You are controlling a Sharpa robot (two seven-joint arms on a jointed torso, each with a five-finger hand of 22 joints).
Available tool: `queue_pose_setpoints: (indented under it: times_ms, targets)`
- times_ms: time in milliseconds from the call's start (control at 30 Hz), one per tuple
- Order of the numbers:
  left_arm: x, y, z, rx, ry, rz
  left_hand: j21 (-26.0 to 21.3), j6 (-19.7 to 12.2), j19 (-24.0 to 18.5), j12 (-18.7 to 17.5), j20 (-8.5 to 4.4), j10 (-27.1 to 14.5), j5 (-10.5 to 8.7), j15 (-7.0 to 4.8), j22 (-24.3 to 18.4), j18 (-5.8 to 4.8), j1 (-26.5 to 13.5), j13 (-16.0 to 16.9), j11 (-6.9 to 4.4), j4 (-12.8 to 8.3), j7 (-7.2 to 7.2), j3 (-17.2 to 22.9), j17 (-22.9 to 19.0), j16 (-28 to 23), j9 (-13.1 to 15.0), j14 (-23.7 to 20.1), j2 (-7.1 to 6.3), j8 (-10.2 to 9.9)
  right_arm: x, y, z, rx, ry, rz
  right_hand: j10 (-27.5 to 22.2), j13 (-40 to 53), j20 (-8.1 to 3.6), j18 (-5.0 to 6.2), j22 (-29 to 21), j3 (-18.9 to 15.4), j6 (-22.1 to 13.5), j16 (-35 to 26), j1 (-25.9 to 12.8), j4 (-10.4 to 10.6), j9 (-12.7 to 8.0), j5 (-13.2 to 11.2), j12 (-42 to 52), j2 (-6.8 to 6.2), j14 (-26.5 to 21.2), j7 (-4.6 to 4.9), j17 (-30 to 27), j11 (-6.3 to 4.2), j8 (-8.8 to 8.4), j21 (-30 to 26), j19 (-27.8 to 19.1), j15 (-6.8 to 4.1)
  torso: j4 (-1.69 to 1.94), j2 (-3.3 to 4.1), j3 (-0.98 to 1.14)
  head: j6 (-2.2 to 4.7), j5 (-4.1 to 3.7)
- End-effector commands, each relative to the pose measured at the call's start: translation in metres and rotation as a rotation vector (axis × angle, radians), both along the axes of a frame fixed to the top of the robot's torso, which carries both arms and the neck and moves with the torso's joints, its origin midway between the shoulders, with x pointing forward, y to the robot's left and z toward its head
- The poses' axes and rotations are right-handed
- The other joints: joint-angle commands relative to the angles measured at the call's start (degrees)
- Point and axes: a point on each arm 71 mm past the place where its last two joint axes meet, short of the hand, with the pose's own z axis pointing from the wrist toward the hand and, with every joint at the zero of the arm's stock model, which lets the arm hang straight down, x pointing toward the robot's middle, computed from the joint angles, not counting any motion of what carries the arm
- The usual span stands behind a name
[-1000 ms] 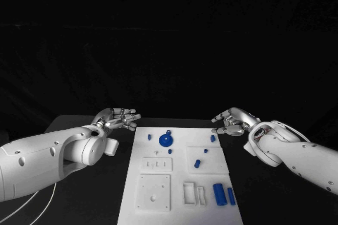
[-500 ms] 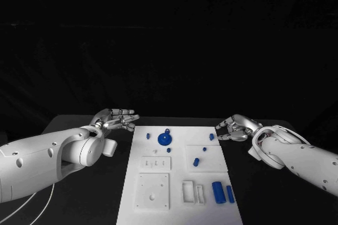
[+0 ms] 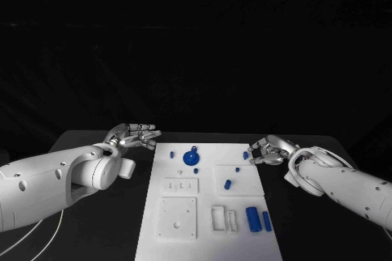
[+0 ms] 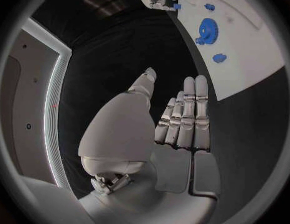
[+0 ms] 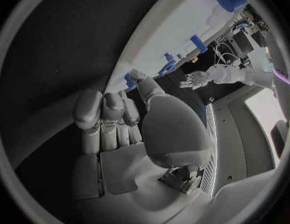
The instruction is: Assemble the parts on the task board
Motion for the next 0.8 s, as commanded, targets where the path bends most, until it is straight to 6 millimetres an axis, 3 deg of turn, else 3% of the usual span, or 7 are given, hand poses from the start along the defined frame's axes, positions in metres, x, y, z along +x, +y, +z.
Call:
queue_pose_setpoints:
  times_ms: [33, 500, 633, 733, 800]
  targets:
    - [-0.0001, -0.0031, 0.0010, -0.003, -0.011, -0.022, 0.12, -0.32, 0.15, 0.03, 0.00, -0.10, -0.24, -0.05, -0.02, 0.35, 0.11, 0.05, -0.14, 0.18, -0.06, 0.08, 0.05, 0.14, 0.03, 0.27, 0.11, 0.13, -0.0004, 0.0035, -0.0037, 0.010, 0.011, 0.013, 0.06, 0.90, -0.14, -0.09, 7.14, -0.44, 0.01, -0.09, -0.74, 0.14, -0.01, -0.58, -0.02, 0.20, -0.02, 0.04, 0.07, -0.20, -0.07, 0.04, 3.60, -0.24, -0.02, -0.07, -0.03, -0.30, 0.40]
    - [-0.0006, -0.0049, 0.0010, -0.003, -0.010, -0.028, 0.07, -0.34, 0.14, 0.03, 0.00, -0.15, -0.26, -0.05, -0.07, 0.34, 0.16, 0.05, -0.15, 0.46, -0.08, 0.09, 0.04, 0.13, 0.04, 0.26, 0.01, 0.15, 0.0018, 0.0107, -0.0093, 0.031, 0.008, -0.003, 0.06, 1.11, -0.22, -0.13, 7.14, 1.79, 0.87, -0.26, -1.49, 0.39, -0.03, -1.39, 0.00, 0.75, 0.02, -0.14, 0.23, -0.34, -0.09, 0.04, 3.58, -0.34, -0.10, -0.17, -0.08, -0.35, 0.73]
    - [-0.0009, -0.0053, 0.0010, -0.004, -0.010, -0.030, 0.07, -0.34, 0.14, 0.03, 0.00, -0.15, -0.26, -0.05, -0.07, 0.34, 0.16, 0.05, -0.15, 0.46, -0.08, 0.09, 0.04, 0.13, 0.04, 0.26, 0.01, 0.15, 0.0028, 0.0115, -0.0102, 0.034, 0.007, -0.009, 0.10, 1.19, -0.18, -0.14, 7.15, 3.09, 1.07, -0.28, -1.77, 0.41, -0.03, -2.43, 0.07, 0.82, 0.03, -0.10, 0.27, -0.25, -0.09, 0.07, 3.58, -0.29, -0.08, -0.16, -0.02, -0.34, 0.72]
    - [-0.0011, -0.0053, 0.0010, -0.004, -0.009, -0.030, 0.07, -0.34, 0.14, 0.03, 0.00, -0.15, -0.26, -0.05, -0.07, 0.34, 0.16, 0.05, -0.15, 0.46, -0.08, 0.09, 0.04, 0.13, 0.04, 0.26, 0.01, 0.15, 0.0037, 0.0114, -0.0110, 0.036, 0.006, -0.015, 0.11, 1.24, -0.15, -0.13, 7.15, 4.48, 1.38, -0.30, -1.61, 0.32, -0.03, -4.56, 0.12, 1.12, 0.02, -0.06, 0.27, -0.16, -0.09, 0.08, 3.58, -0.25, -0.06, -0.16, -0.01, -0.30, 0.79]
    - [-0.0012, -0.0053, 0.0010, -0.004, -0.009, -0.030, 0.07, -0.34, 0.14, 0.03, 0.00, -0.15, -0.26, -0.05, -0.07, 0.34, 0.16, 0.05, -0.15, 0.46, -0.08, 0.09, 0.04, 0.13, 0.04, 0.26, 0.01, 0.15, 0.0042, 0.0113, -0.0114, 0.037, 0.006, -0.019, 0.16, 1.33, -0.10, -0.12, 7.16, 6.83, 1.80, -0.29, -2.24, 0.45, -0.03, -5.09, 0.27, 0.75, 0.03, -0.05, 0.28, -0.08, -0.09, 0.14, 3.57, -0.20, -0.10, -0.17, 0.00, -0.24, 0.89]
